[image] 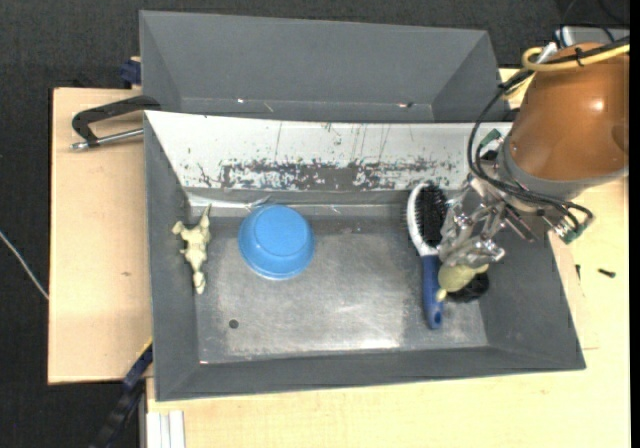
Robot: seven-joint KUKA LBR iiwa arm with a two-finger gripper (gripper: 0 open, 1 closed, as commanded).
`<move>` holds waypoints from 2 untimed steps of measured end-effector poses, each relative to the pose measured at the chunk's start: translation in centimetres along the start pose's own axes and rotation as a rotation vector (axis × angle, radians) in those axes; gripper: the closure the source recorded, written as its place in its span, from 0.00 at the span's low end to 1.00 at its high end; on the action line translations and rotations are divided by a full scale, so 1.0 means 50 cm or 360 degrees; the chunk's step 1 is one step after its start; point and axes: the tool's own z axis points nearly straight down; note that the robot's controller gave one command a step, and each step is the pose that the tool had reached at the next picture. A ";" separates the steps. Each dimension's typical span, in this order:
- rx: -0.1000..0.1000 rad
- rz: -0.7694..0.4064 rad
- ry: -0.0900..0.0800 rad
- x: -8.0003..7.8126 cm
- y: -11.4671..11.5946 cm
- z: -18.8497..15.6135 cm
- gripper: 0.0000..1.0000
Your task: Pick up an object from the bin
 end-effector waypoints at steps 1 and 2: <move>0.0000 0.0000 0.0000 0.000 0.000 0.000 1.00; 0.0000 0.0000 0.0000 0.000 0.000 0.000 1.00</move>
Offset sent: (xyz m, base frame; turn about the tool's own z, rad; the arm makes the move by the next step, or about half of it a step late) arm 0.0000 0.0000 0.0000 0.0000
